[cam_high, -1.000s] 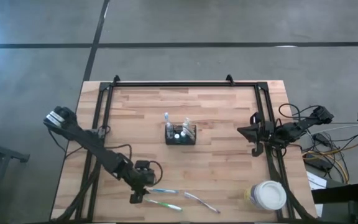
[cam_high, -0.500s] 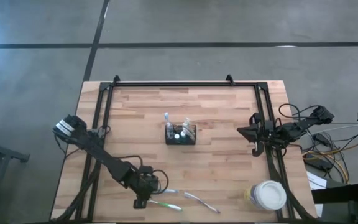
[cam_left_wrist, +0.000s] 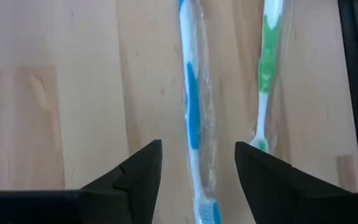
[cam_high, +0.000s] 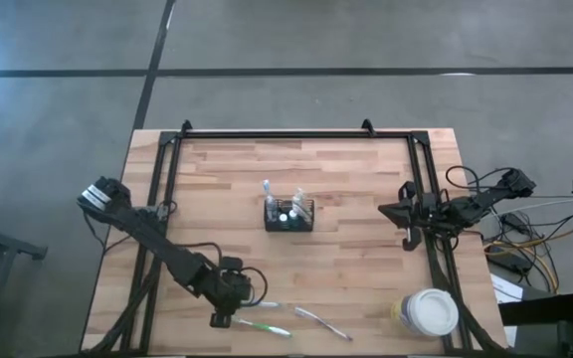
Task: Pick & Place toothbrushing station
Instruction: Put the blue toothbrush into the black mesh organizer
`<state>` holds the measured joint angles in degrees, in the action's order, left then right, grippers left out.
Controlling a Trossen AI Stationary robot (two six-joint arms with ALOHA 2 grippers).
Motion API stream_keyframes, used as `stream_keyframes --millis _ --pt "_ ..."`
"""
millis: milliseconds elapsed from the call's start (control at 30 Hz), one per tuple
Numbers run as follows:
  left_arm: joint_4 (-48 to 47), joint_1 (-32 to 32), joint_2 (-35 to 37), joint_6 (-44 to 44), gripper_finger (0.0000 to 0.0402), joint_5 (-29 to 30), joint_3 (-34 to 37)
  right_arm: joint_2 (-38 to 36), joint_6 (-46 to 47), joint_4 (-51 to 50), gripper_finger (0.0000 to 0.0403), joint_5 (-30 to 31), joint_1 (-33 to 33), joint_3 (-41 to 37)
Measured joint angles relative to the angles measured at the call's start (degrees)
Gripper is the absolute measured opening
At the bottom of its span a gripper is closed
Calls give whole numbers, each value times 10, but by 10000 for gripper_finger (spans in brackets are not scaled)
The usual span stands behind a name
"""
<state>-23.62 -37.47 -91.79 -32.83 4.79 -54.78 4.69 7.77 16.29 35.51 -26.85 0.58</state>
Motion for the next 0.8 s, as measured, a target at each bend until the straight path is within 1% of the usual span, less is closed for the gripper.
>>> stream_keyframes --millis 167,667,733,800 --pt "-7 -3 -11 -14 206 -23 7 5 1 -10 8 0 0 0" --pt "-17 -6 -66 -7 206 -20 7 8 10 -13 8 0 0 0" --pt "-18 -6 -66 -2 201 -18 9 8 9 -13 8 0 0 0" --pt "-19 -6 -62 4 183 -11 9 8 9 -13 8 0 0 0"
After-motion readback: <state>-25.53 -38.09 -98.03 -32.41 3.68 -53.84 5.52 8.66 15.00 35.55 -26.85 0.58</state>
